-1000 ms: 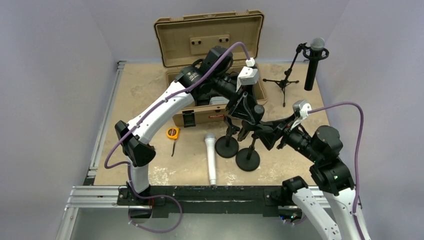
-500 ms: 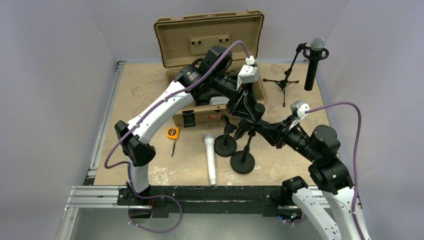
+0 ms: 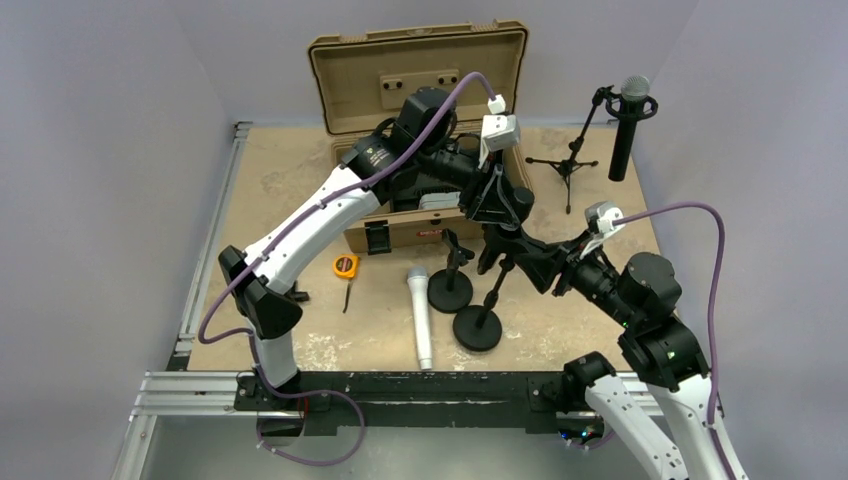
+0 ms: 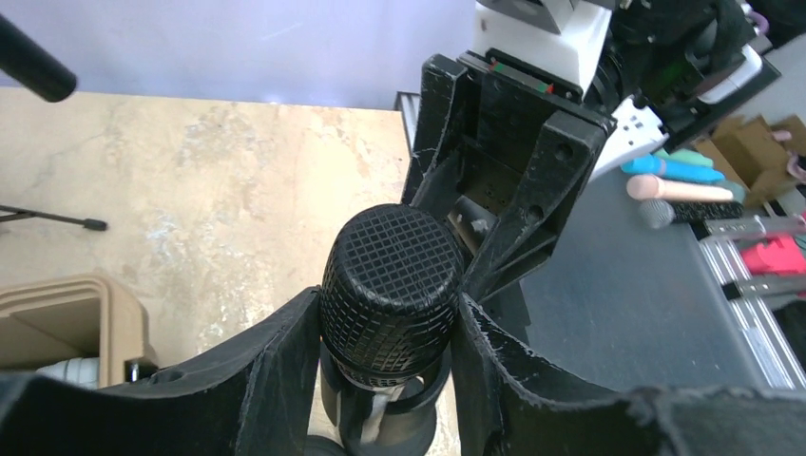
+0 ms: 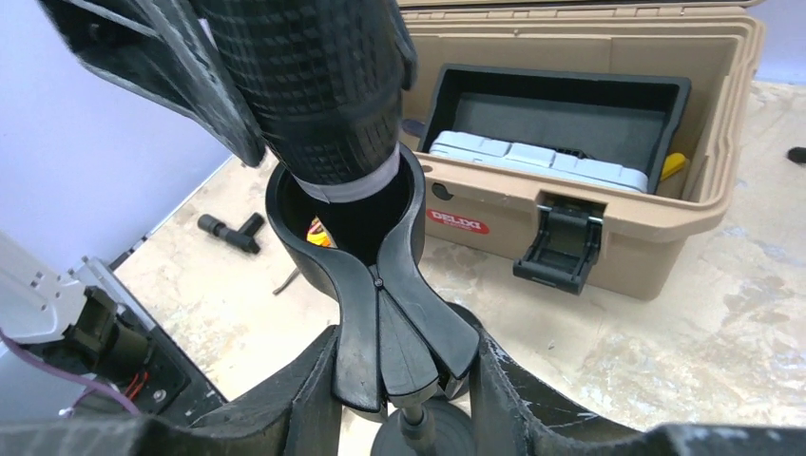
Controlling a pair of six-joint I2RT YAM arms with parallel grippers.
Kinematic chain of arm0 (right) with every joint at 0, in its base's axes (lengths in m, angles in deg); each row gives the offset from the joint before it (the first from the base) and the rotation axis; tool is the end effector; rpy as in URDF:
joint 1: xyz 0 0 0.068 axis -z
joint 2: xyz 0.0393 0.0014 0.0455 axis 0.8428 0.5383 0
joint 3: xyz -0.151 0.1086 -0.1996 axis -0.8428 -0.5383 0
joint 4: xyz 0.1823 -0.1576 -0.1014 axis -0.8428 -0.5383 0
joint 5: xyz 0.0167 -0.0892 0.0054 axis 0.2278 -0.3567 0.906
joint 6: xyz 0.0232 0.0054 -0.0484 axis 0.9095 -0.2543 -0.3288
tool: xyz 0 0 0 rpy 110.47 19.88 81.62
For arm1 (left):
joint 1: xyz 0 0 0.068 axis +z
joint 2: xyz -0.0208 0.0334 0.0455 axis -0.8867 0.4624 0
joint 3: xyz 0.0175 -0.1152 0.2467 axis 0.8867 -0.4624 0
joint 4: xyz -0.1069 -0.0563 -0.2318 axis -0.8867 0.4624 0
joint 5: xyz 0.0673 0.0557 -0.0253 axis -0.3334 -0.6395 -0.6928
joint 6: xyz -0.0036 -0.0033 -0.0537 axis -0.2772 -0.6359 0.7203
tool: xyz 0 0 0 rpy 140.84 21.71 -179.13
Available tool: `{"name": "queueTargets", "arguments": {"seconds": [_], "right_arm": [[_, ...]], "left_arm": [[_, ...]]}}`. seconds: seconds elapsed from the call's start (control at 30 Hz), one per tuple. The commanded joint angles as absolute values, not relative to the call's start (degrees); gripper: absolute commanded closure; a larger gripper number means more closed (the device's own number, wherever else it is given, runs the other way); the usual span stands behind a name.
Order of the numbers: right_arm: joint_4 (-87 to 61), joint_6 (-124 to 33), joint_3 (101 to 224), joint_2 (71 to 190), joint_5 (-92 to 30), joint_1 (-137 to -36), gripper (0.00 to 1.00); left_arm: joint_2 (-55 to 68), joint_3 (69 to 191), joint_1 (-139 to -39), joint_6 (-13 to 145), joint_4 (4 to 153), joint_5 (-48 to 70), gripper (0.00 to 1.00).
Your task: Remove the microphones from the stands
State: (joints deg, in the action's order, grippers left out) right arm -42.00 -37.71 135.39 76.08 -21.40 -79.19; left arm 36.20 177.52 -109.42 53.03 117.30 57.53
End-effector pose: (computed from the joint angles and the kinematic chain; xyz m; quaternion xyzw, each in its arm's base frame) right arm 0.0858 0.0458 0.3656 -0.1458 0.7368 0.3134 0.5811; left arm 0.2515 -0.3121 0.4514 0.5383 0.5647 -0.5426 0.3115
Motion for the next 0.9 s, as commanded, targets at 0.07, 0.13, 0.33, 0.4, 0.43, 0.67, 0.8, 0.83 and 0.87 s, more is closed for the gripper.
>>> {"name": "queueTargets", "arguments": {"seconds": [0.07, 0.13, 0.33, 0.4, 0.43, 0.67, 0.8, 0.83, 0.87], "right_arm": [[-43.0, -36.0, 137.7, 75.4, -25.2, -80.2, 1.00], [-43.0, -36.0, 137.8, 75.6, -25.5, -80.3, 1.00], [-42.7, -35.9, 137.9, 77.1, -26.0, -80.4, 1.00], [-42.9, -35.9, 138.3, 77.6, -26.2, -80.4, 1.00], [-43.0, -36.0, 138.5, 77.8, -26.2, -80.4, 1.00], [-43.3, -35.7, 138.4, 77.4, -27.0, -80.4, 1.00], [-43.6, -36.1, 138.9, 78.3, -27.0, -80.4, 1.00], [-43.6, -36.1, 139.1, 78.5, -27.0, -80.4, 1.00], [-43.8, -36.2, 139.3, 78.7, -27.0, -80.4, 1.00]], "left_arm": [[31.4, 179.6, -109.2, 58.0, 110.8, 44.8, 1.00], [31.8, 182.3, -109.2, 59.8, 112.0, 45.2, 1.00], [32.7, 192.3, -114.1, 59.5, 119.2, 42.0, 1.00], [32.6, 194.5, -116.9, 58.0, 120.8, 38.4, 1.00], [32.3, 195.2, -117.9, 57.8, 120.9, 36.9, 1.00], [29.8, 197.9, -119.3, 60.6, 118.7, 23.1, 1.00], [29.6, 199.5, -119.4, 61.5, 116.1, 22.8, 1.00], [30.1, 200.7, -119.4, 61.9, 115.9, 22.8, 1.00], [30.7, 201.7, -119.3, 62.5, 115.8, 22.8, 1.00]]}}
